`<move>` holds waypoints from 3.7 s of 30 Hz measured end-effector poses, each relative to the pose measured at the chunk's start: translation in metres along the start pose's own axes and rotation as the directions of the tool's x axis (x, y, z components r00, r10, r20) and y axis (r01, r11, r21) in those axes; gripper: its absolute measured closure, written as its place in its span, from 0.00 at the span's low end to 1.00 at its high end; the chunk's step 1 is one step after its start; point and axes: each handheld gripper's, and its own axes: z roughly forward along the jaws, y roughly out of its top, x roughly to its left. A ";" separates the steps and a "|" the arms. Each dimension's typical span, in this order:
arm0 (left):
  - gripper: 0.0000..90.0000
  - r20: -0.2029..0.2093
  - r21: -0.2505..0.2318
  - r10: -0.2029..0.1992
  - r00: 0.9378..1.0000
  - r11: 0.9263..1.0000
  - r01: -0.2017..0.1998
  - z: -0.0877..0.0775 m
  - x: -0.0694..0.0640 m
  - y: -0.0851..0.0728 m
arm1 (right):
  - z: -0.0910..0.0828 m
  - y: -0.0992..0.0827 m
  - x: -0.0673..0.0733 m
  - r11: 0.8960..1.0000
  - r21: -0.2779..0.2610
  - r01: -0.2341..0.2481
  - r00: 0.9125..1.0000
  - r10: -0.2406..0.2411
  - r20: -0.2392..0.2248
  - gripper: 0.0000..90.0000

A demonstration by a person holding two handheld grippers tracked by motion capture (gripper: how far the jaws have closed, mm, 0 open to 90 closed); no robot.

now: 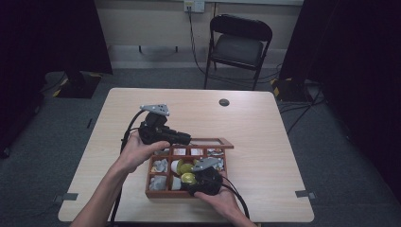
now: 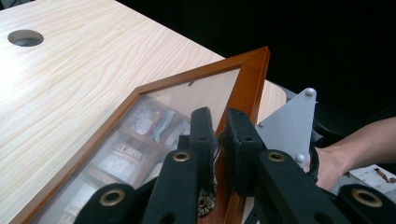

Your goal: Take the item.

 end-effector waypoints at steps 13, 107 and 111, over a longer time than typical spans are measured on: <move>0.91 0.000 0.000 0.000 1.000 1.000 0.000 0.000 0.000 0.000 | -0.008 0.000 -0.001 0.999 -0.051 -0.006 1.000 0.006 0.010 0.44; 0.91 -0.012 0.036 0.014 1.000 0.999 -0.014 0.002 -0.004 0.001 | -0.125 -0.051 -0.085 0.958 -0.235 -0.162 0.951 0.215 0.220 0.44; 0.91 -0.008 0.046 0.018 1.000 0.999 -0.018 0.003 -0.005 0.001 | -0.124 -0.054 -0.100 0.951 -0.239 -0.197 0.939 0.253 0.234 0.44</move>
